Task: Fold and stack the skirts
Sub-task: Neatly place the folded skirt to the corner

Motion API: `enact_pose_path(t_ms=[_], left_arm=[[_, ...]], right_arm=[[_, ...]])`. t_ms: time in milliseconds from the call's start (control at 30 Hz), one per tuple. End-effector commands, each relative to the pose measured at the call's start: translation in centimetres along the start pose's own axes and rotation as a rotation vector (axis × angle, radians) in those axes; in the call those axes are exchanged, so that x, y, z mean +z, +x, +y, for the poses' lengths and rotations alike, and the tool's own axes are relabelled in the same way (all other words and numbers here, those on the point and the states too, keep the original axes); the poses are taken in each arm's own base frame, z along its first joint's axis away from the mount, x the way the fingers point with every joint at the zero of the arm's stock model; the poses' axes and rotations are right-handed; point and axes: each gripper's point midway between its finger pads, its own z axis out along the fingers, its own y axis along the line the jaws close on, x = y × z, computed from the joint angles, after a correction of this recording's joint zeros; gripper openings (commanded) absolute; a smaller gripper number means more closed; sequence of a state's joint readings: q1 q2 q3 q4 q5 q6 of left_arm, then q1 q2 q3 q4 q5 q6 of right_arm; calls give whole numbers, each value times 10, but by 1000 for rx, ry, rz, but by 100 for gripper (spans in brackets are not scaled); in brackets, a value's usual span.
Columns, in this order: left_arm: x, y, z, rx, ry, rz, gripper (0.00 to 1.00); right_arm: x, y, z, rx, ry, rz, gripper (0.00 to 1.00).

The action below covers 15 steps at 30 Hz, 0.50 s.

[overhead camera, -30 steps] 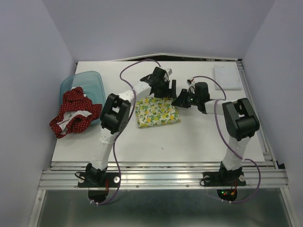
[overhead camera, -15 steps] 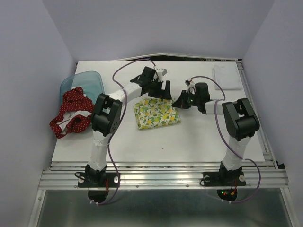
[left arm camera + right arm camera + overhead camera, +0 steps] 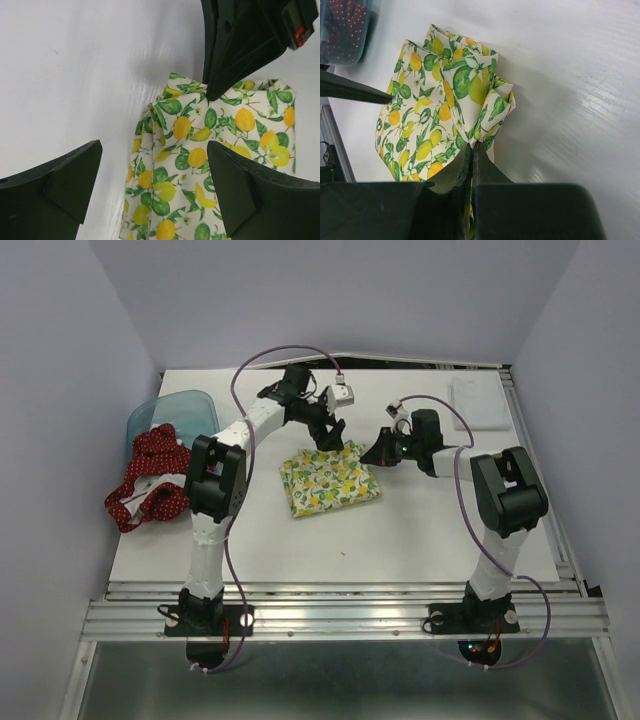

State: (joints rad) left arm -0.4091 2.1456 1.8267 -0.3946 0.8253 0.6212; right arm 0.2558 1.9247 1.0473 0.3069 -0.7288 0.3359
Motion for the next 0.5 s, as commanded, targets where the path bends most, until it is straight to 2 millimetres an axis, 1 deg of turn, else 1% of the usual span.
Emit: enact_pose_path(t_ms=[0, 133, 233, 300, 433, 467], left_arm=[[19, 3, -17, 248, 135, 20, 99], [33, -3, -12, 340, 147, -21, 98], [42, -4, -10, 390, 148, -28, 98], [47, -3, -14, 445, 181, -25, 98], [54, 0, -18, 483, 214, -25, 97], [57, 5, -20, 482, 229, -19, 97]], right_arm=[[1, -17, 13, -78, -49, -15, 1], [2, -14, 19, -100, -66, -1, 1], [1, -14, 19, -112, -67, 1, 1], [3, -11, 23, -124, -78, 9, 1], [5, -10, 26, -140, -84, 14, 1], [5, -10, 26, -142, -85, 15, 1]])
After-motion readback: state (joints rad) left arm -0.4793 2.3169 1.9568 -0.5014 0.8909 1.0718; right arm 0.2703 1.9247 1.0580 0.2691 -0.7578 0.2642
